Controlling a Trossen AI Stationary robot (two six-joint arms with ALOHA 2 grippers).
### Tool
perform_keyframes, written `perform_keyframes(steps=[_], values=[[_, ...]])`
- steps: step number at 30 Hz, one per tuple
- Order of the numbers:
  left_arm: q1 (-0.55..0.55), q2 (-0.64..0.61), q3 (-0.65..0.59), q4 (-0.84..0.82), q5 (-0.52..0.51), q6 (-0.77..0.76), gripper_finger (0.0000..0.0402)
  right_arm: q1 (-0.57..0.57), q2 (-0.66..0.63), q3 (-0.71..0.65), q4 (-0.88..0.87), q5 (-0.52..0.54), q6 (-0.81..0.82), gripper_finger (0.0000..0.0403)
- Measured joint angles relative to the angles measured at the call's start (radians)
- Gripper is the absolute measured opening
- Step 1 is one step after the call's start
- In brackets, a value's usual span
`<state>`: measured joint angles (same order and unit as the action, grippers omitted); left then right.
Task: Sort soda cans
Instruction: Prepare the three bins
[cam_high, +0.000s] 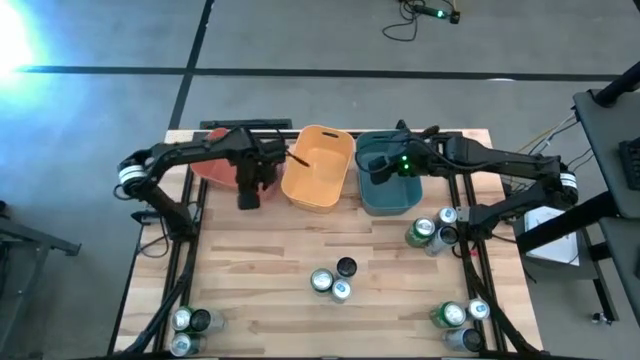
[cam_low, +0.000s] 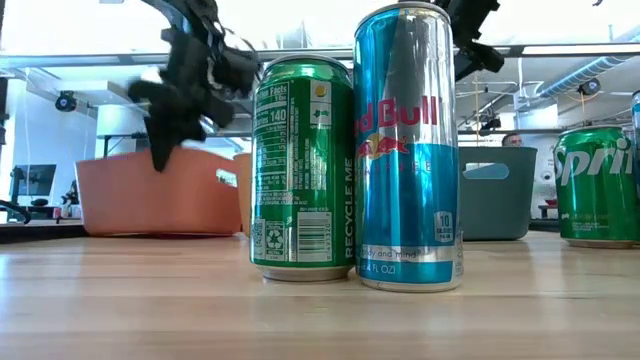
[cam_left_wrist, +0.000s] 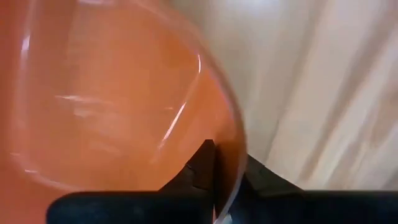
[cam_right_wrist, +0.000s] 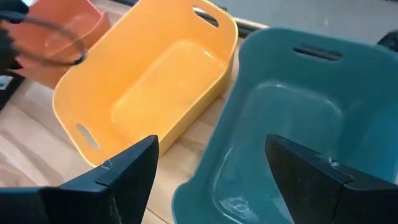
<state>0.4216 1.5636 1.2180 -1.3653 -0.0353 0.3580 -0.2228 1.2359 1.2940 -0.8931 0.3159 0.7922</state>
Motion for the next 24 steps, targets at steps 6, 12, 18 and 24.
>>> perform_keyframes(steps=[6, 12, 18, 24], values=[[-0.087, -0.119, -0.097, -0.049, -0.114, 0.276, 0.0000, 0.000, -0.009, 0.030, -0.024, 0.007, -0.032, 0.0293], [-0.205, -0.232, -0.241, -0.048, -0.127, 0.393, 0.0000, 0.000, -0.012, 0.056, -0.078, 0.008, -0.022, 0.0286], [-0.357, -0.314, -0.321, -0.013, -0.234, 0.424, 0.0001, 0.000, -0.012, 0.057, -0.089, 0.008, -0.020, 0.0295], [-0.425, -0.327, -0.358, 0.022, -0.187, 0.351, 0.0002, 0.000, -0.012, 0.057, -0.099, 0.008, 0.021, 0.0303]])
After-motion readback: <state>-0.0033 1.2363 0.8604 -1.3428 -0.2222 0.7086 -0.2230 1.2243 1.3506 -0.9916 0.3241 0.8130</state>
